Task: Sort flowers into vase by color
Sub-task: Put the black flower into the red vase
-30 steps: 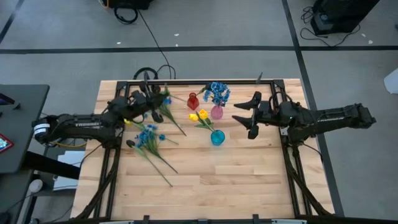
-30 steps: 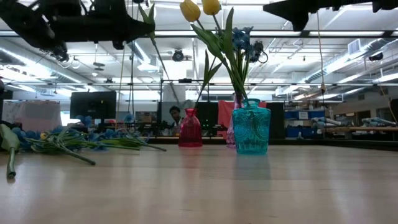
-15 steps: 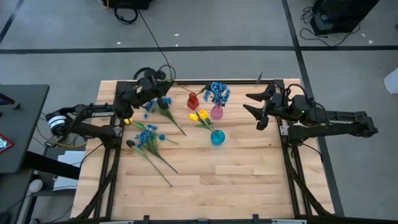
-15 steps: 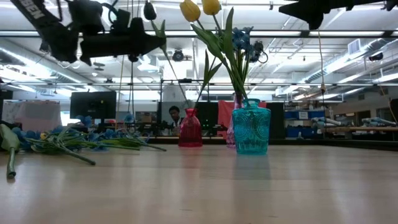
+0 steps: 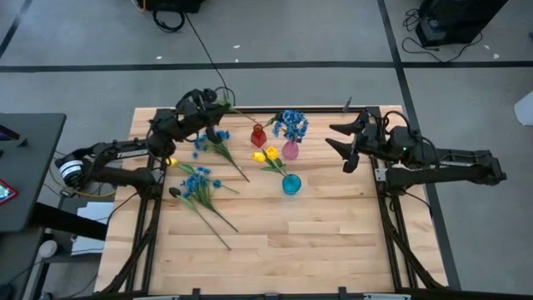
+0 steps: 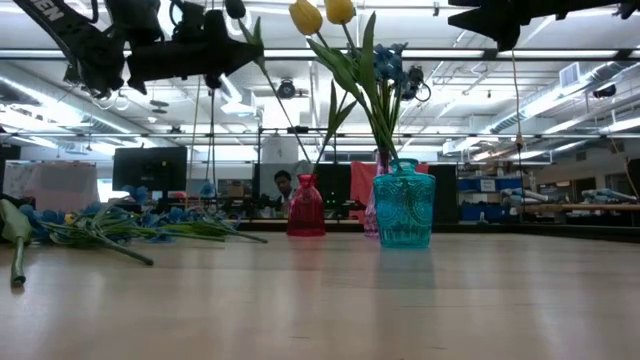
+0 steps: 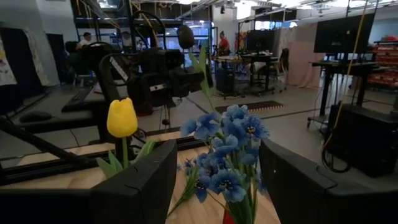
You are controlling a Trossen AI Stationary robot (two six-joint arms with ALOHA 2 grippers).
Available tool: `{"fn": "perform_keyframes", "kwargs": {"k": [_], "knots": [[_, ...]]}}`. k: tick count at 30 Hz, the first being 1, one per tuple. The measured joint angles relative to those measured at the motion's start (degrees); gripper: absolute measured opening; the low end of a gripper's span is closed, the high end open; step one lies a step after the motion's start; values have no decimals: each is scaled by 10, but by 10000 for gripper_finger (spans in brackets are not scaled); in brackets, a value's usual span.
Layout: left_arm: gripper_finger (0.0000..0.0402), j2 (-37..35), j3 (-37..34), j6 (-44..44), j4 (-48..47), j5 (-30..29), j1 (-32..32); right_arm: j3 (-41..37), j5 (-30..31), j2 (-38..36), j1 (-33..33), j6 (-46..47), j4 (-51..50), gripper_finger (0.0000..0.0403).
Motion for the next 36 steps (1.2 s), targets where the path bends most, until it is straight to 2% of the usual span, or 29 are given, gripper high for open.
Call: {"fn": "perform_keyframes", "kwargs": {"k": [16,24,31,36], "knots": [[22,5,0,-7,-49,0,2,0,-1,0,-8,0,1,235],[22,96,32,-18,-33,17,2,1,-1,11,-8,0,3,235],[22,176,84,-24,-59,47,2,1,-8,25,-8,7,5,235],[22,204,99,-16,-85,50,2,1,-8,25,-8,7,6,235]]}}
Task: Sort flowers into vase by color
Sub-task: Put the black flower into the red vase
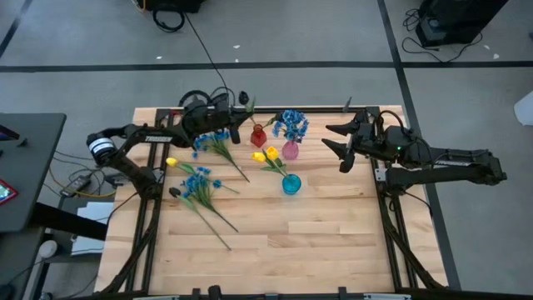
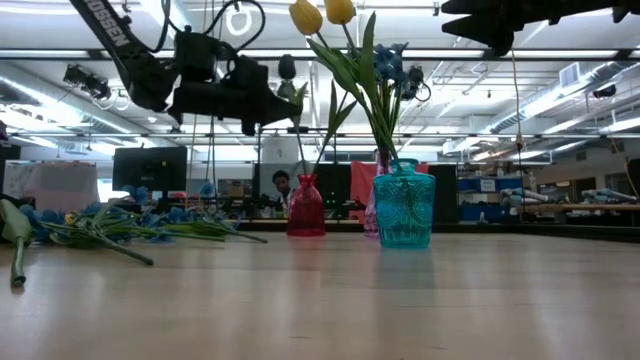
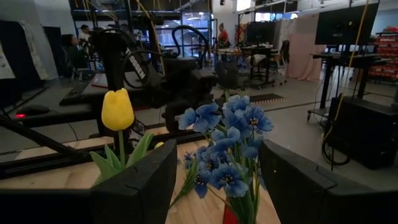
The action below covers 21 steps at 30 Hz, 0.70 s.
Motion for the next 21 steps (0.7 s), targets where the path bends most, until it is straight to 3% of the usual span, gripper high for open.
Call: {"fn": "perform_keyframes", "kwargs": {"k": [7,16,21], "knots": [[39,11,0,4,-6,6,0,0,2,0,0,0,0,235],[173,4,0,16,-8,7,3,0,2,0,0,7,0,235],[205,-29,0,46,-41,-8,5,0,2,0,0,9,0,235]]}}
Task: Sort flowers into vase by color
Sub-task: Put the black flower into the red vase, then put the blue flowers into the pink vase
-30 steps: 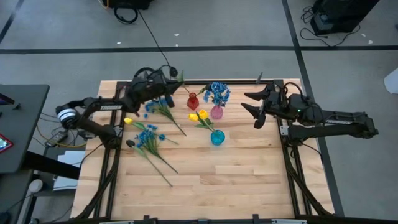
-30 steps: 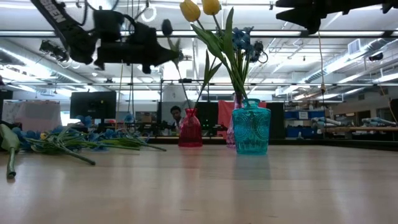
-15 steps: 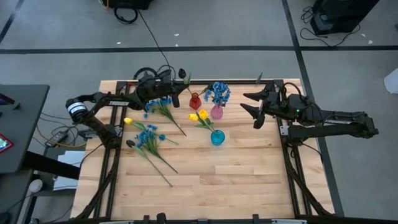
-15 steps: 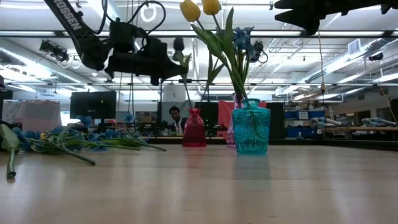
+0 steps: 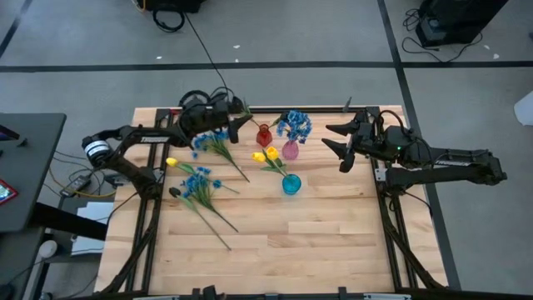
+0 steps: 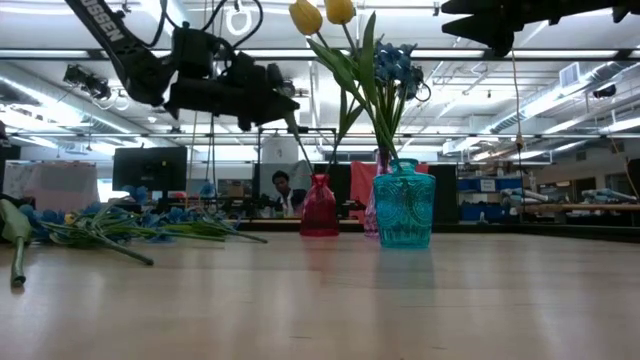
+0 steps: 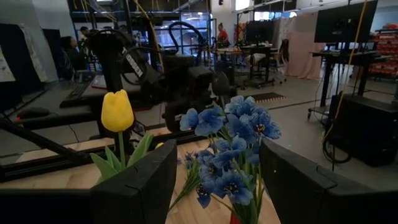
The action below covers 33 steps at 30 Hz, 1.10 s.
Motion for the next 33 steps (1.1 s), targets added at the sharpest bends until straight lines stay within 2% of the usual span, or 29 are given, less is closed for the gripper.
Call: {"fn": "perform_keyframes", "kwargs": {"k": [8,11,16,25,30,33], "knots": [[214,-89,0,48,-156,-33,-7,0,-1,0,0,-1,-4,235],[214,-115,0,67,-226,-76,-28,0,-8,0,0,-12,-10,235],[214,-141,-1,79,-286,-155,-67,0,-10,0,-6,-24,-17,236],[214,-164,-7,79,-302,-177,-153,0,-38,0,-7,22,-55,236],[214,-183,-65,57,-257,-187,-199,0,-39,21,28,51,-44,231],[214,-207,-97,34,-252,-223,-233,0,-40,50,60,50,-17,226]]}}
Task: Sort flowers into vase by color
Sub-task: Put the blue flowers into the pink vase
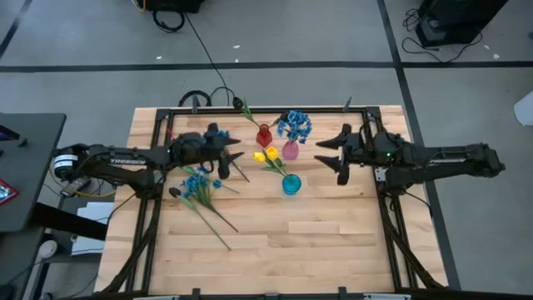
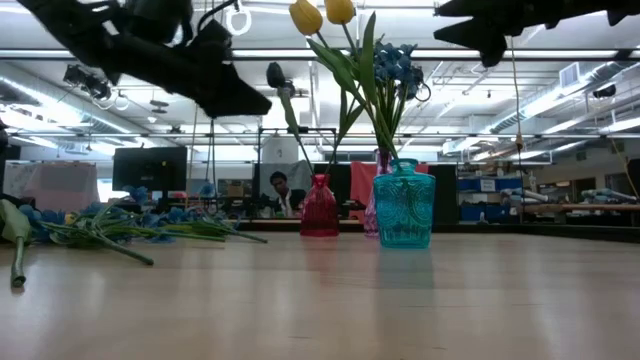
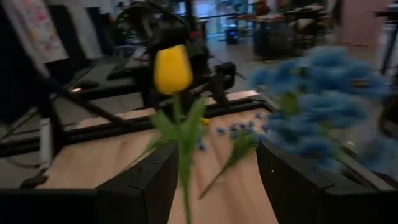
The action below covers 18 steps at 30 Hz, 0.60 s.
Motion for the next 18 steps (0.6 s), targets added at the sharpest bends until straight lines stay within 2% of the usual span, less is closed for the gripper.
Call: {"fn": "perform_keyframes", "kwargs": {"k": [6,11,15,18], "knots": [[214,-32,-11,-40,-82,-108,-94,0,-4,72,61,-28,64,215],[214,-46,-11,-49,-99,-202,-174,0,6,130,106,-24,110,211],[214,-65,-10,-55,-104,-241,-223,8,59,180,144,-13,130,210],[214,-82,-10,-96,-130,-243,-244,26,93,219,174,0,131,210]]}}
